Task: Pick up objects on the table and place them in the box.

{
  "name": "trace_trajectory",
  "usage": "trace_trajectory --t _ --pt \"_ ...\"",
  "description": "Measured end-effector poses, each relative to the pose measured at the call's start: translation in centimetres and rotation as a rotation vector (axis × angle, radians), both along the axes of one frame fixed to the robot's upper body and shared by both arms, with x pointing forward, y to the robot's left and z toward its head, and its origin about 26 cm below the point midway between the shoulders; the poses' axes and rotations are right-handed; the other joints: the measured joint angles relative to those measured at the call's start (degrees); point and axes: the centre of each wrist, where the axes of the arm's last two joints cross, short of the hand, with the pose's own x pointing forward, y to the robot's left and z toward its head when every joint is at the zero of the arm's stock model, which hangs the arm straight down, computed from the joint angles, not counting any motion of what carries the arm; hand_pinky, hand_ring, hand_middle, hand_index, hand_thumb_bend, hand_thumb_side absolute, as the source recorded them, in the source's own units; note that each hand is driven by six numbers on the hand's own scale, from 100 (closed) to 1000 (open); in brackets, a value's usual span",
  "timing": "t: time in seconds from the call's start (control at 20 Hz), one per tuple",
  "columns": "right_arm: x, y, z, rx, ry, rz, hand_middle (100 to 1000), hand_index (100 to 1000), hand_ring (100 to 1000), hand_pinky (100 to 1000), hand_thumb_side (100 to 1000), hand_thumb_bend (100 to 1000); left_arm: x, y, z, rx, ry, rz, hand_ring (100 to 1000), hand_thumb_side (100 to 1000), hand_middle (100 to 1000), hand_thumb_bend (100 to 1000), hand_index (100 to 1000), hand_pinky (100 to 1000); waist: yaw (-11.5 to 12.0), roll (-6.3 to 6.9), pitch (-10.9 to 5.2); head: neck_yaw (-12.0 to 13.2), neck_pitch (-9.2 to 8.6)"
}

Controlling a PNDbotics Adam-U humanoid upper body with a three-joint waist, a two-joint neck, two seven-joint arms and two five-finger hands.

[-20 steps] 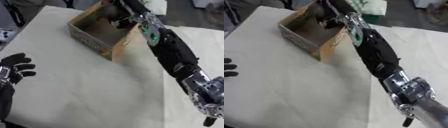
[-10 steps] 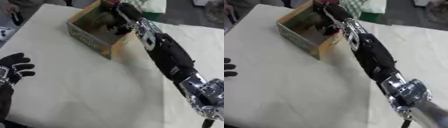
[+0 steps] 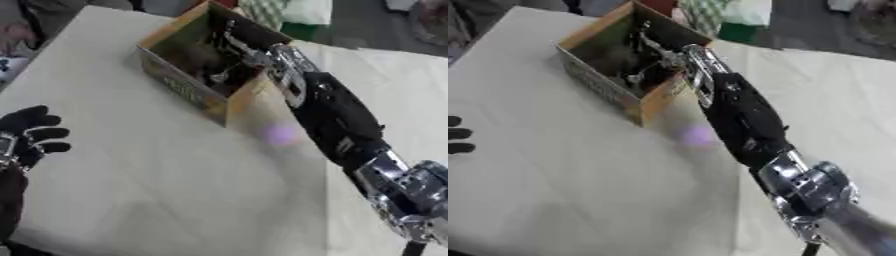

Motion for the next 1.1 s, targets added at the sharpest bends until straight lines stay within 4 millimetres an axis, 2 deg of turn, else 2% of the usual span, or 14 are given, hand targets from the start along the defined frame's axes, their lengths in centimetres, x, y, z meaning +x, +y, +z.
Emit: trace_trajectory --t 0.1,0.2,0.4,0.55,0.75,0.8,0.9,1.0,1.1 --pt "0.0 0.1 0.1 -0.008 -0.001 0.007 837 887 867 891 592 515 0.0 0.0 0.0 0.000 0.000 0.000 681 745 658 100 779 657 0.0 0.00 0.00 0.0 0.00" --pt "-0.1 0.2 0.1 -0.016 -0.004 0.015 879 918 907 941 632 535 0.0 0.0 0.0 0.000 0.000 0.000 681 744 658 100 778 657 -0.2 0.00 0.00 0.0 0.00" --pt "-0.1 0.4 0.5 -0.027 -0.008 0.031 919 947 940 987 658 563 0.0 0.0 0.0 0.000 0.000 0.000 680 743 657 100 778 657 -0.4 0.00 0.00 0.0 0.00" --pt "-0.3 0.5 0.8 -0.024 -0.011 0.047 919 950 939 985 656 577 0.0 0.0 0.0 0.000 0.000 0.000 680 743 657 100 778 657 -0.9 0.02 0.00 0.0 0.00" --pt "-0.8 0.6 2.3 0.039 -0.049 0.084 886 933 910 935 616 590 0.0 0.0 0.0 -0.001 0.000 0.002 680 743 657 100 778 657 -2.2 0.11 -0.11 0.1 0.02" --pt "-1.0 0.6 2.7 0.074 -0.062 0.095 846 915 879 890 565 593 0.0 0.0 -0.1 -0.001 0.001 0.003 680 743 657 100 778 657 -2.7 0.19 -0.24 0.2 0.03" --pt "-1.5 0.2 3.5 0.178 -0.082 0.116 818 900 854 833 523 599 0.0 0.1 -0.3 -0.003 0.005 0.008 680 742 657 100 778 657 -4.0 0.39 -0.61 0.5 0.07" --pt "-2.1 -0.4 4.3 0.307 -0.093 0.140 789 877 819 765 476 545 0.0 0.2 -0.4 -0.005 0.006 0.014 680 742 657 100 778 657 -5.5 0.66 -0.92 0.9 0.11" --pt "-2.8 -1.0 5.2 0.445 -0.094 0.167 765 861 789 723 456 420 0.0 0.4 -0.6 -0.006 0.012 0.025 681 742 658 100 778 657 -7.2 1.11 -1.37 1.4 0.15"
